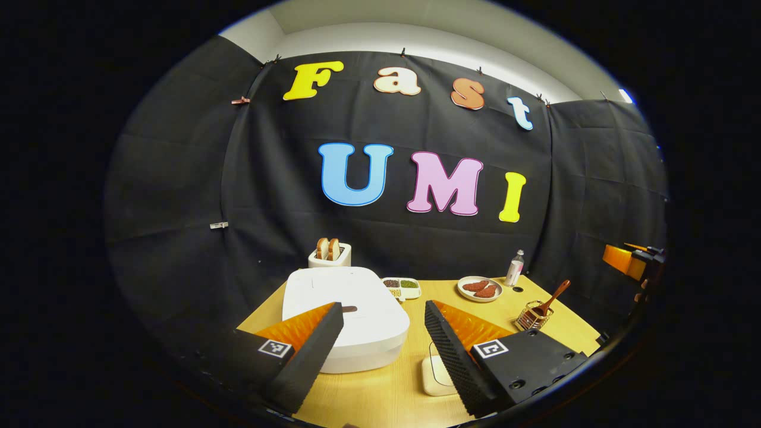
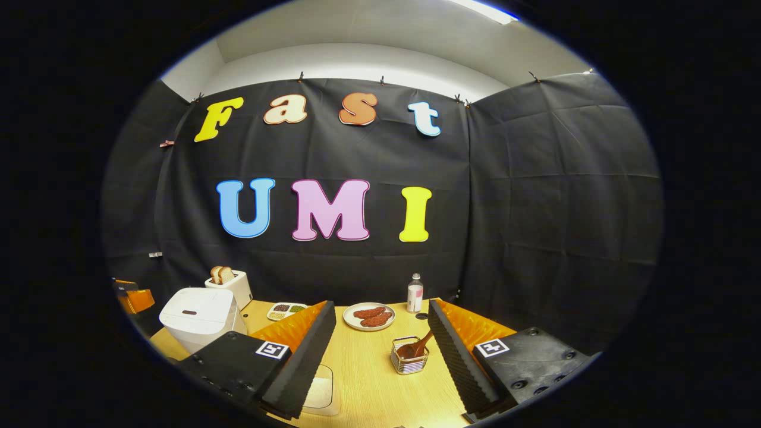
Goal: Close the left gripper, press the button to open the rice cooker; take a wooden spoon from the chopstick holder with the right hand, scoop a spoonful of rice and pour it into the rice cooker, then put the wooden spoon back into the chopstick holder.
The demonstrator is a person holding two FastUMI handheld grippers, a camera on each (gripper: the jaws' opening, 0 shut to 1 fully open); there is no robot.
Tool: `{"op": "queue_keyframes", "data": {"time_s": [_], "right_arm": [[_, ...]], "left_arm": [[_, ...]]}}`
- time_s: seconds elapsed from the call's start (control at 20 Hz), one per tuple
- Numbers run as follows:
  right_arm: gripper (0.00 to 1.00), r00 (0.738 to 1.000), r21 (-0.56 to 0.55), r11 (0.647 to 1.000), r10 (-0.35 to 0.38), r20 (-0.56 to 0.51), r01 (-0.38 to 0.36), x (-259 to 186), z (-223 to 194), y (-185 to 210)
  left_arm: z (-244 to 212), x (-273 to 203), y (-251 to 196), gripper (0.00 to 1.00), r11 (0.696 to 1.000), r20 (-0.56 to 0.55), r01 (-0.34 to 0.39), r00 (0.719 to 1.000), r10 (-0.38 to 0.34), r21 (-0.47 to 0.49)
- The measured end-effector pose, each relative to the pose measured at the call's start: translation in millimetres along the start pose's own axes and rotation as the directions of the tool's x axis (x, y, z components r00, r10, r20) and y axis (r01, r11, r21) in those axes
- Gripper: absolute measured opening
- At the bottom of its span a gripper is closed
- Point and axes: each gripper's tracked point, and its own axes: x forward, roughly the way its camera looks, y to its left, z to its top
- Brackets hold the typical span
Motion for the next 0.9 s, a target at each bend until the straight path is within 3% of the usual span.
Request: {"op": "queue_keyframes", "data": {"time_s": [0.15, 0.4, 0.7, 0.9], "right_arm": [[0.98, 1.0, 0.002, 1.0, 0.009, 0.003, -0.009, 19.7, 0.8, -4.6], [0.98, 1.0, -0.03, 0.999, 0.015, 0.015, -0.014, 45.7, 0.5, -22.7], [0.98, 1.0, -0.025, 1.0, -0.007, -0.026, 0.006, 59.9, -17.7, -52.1], [0.98, 0.998, -0.014, 0.999, -0.029, -0.059, 0.028, 65.3, -30.2, -71.3]], "left_arm": [[15.6, 23.0, 15.8, 0.86, 0.999, 0.001, -0.036, 0.999, 0.036, 0.003], [26.0, 59.3, 39.6, 0.51, 0.995, -0.031, -0.076, 0.997, 0.074, -0.069], [-12.7, 113.2, 61.1, 0.14, 0.99, -0.208, -0.114, 0.974, 0.093, -0.088], [-44.5, 144.6, 65.9, 0.08, 0.988, -0.304, -0.133, 0.947, 0.103, -0.077]]}}
